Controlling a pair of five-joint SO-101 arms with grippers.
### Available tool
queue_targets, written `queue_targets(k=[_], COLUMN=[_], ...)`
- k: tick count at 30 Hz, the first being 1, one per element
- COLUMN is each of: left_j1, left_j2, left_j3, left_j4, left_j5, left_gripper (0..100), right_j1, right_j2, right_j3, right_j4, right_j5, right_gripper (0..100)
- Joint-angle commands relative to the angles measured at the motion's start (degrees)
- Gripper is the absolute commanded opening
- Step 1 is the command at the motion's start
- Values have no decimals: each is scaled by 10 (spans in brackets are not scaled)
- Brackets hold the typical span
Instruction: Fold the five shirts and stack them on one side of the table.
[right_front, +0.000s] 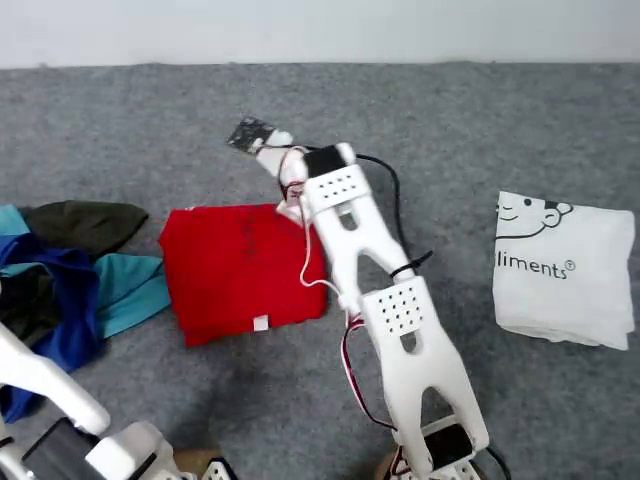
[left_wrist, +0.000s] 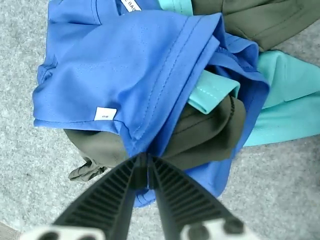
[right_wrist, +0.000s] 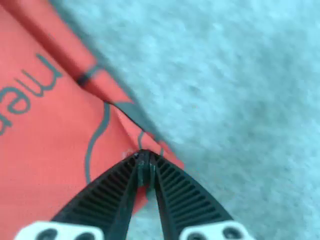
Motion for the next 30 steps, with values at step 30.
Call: queue_targets(k=[30], left_j1=[-3], left_j2=[-20], left_j3=[-2], left_j4=[-9], left_j5=[0], left_gripper=[15], right_j1=[-247], right_j2=[44], right_j3=[-138], right_j4=[6], right_j5=[-79], right_gripper=[9])
